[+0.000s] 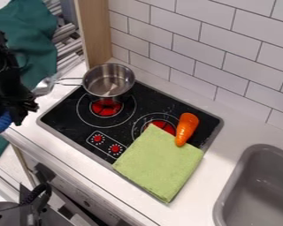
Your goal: Put the blue fork to the left side of the stove
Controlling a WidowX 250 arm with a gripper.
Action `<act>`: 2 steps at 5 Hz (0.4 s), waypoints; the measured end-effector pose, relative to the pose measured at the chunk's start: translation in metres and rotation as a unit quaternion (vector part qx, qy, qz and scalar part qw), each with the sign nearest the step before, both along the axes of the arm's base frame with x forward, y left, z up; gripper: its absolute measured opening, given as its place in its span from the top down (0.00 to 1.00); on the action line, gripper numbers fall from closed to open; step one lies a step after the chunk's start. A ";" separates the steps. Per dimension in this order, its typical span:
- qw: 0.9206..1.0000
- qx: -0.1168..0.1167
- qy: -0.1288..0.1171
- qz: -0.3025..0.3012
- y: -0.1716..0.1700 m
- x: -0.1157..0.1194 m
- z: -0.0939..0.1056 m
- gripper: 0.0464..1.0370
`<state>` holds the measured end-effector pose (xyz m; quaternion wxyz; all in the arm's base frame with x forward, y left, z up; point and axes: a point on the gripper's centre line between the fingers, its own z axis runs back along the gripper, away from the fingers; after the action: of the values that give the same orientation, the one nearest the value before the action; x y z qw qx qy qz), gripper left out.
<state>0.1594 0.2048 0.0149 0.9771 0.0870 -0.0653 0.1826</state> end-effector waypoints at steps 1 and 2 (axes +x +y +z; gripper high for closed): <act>0.999 -0.004 0.050 -0.015 -0.002 0.003 -0.009 0.63; 0.996 0.001 0.087 -0.034 -0.005 0.010 -0.015 0.63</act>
<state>0.1692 0.1997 0.0001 0.9847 0.1010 0.0172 0.1409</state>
